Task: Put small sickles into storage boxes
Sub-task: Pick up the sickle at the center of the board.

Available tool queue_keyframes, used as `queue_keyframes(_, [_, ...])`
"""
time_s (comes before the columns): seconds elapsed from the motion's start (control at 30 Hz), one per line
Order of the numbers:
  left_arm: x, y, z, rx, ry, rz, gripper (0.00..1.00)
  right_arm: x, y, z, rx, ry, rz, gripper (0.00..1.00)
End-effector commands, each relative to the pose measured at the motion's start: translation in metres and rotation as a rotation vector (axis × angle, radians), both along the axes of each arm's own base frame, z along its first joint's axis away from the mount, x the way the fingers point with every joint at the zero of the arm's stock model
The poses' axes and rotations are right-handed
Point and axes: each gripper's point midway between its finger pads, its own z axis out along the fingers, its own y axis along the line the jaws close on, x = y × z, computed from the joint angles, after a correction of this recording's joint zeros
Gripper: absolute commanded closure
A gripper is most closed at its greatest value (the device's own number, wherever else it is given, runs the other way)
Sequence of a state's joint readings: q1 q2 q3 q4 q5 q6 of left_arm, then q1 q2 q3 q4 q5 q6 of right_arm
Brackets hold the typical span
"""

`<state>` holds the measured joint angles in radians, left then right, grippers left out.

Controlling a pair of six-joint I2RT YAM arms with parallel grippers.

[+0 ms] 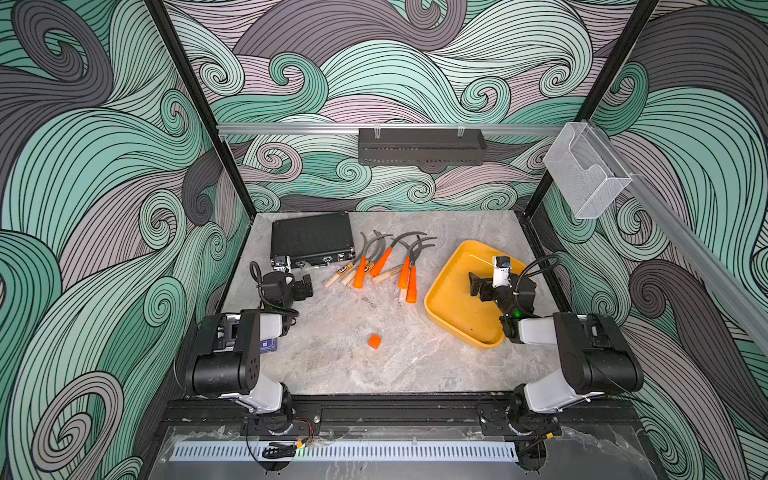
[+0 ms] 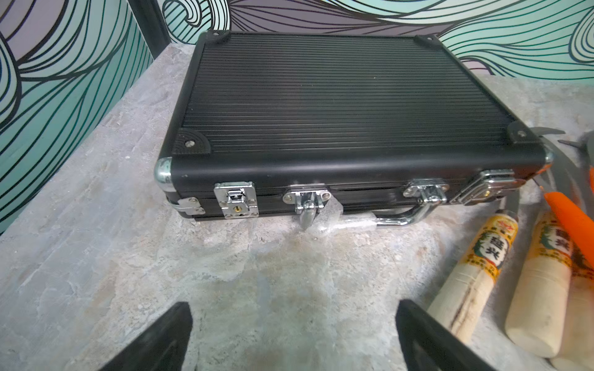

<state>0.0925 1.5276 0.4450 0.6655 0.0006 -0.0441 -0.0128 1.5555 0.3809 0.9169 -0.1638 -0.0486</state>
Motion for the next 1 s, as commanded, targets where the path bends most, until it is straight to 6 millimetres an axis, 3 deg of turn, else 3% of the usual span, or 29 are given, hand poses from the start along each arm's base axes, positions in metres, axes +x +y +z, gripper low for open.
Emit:
queue_keyframes(0.0, [0.0091, -0.0027, 0.0110, 0.007, -0.026, -0.014, 0.01, 0.0023, -0.0036, 0.0025, 0.002, -0.012, -0.016, 0.01])
queue_keyframes(0.97, [0.0093, -0.0038, 0.0106, 0.015, -0.022, -0.014, 0.01, 0.0047, -0.0081, 0.0007, -0.016, 0.002, -0.059, 0.01])
